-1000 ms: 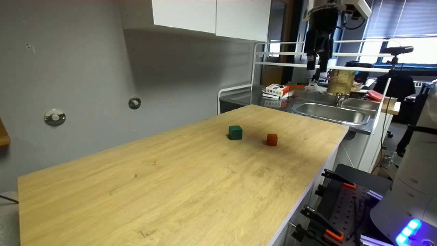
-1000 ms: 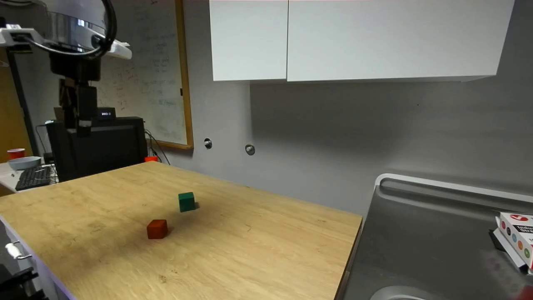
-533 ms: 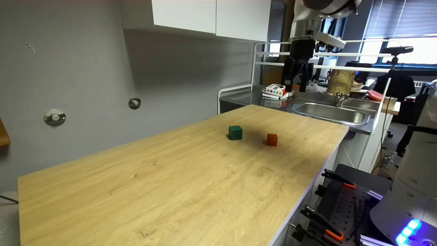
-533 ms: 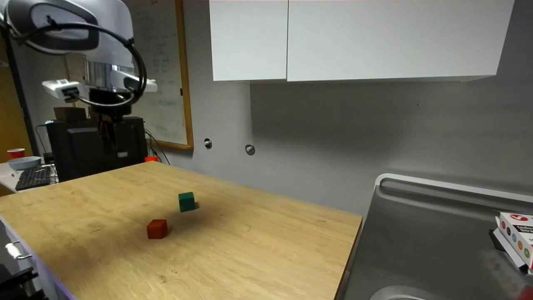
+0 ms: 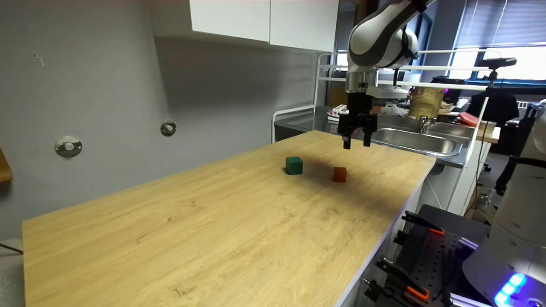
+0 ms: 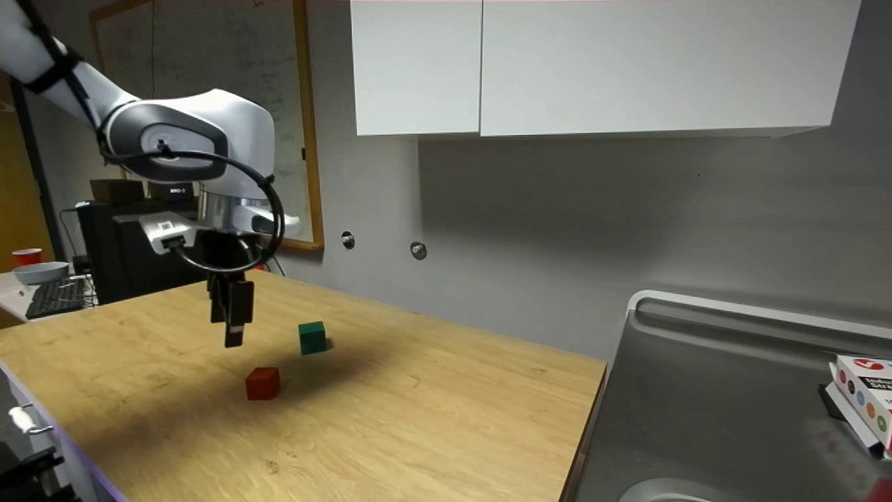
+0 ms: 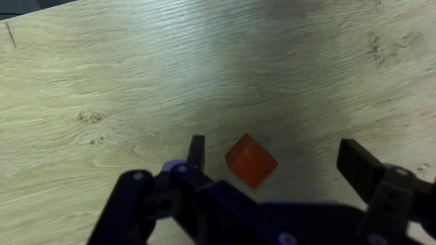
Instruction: Put the orange block on top of the green block
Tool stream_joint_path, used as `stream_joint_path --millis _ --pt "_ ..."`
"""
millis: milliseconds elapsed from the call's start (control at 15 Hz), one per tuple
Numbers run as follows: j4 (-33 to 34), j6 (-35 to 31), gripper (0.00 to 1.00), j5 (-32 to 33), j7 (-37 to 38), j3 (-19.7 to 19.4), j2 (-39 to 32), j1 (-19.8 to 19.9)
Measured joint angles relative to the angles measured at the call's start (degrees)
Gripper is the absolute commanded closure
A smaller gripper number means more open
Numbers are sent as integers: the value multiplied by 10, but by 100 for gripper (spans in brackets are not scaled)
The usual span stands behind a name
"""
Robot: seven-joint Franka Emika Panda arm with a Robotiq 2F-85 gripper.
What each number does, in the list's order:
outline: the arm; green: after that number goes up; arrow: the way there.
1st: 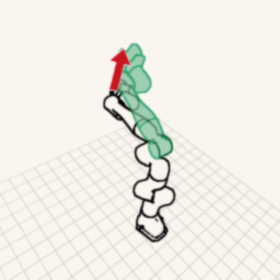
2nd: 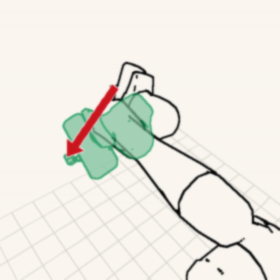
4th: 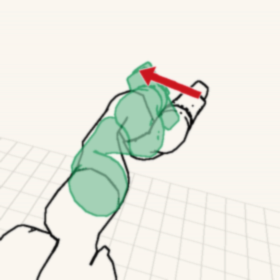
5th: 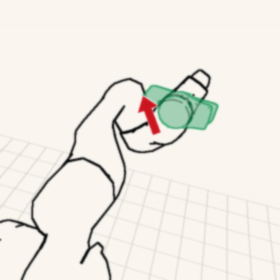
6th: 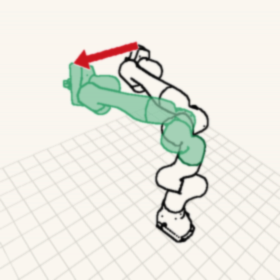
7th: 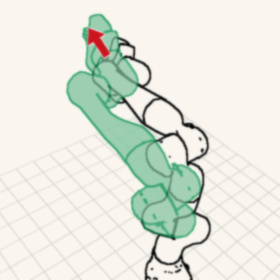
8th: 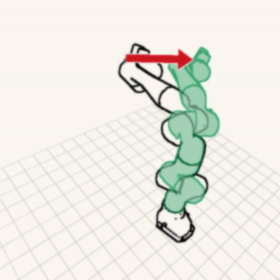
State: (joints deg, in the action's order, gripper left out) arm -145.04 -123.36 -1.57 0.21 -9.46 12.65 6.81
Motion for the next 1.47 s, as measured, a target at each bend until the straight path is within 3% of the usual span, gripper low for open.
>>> stream_joint_path --millis 667,733,800,1267,1467 --pt "67 -42 0 -30 16 14 -196 -3" --pt "79 -42 25 -32 16 16 -212 -4" --pt "93 -42 26 -32 16 17 -227 -4" --pt "179 -36 80 -31 16 17 -291 -3" --pt "196 -30 81 -30 18 14 -296 -2"
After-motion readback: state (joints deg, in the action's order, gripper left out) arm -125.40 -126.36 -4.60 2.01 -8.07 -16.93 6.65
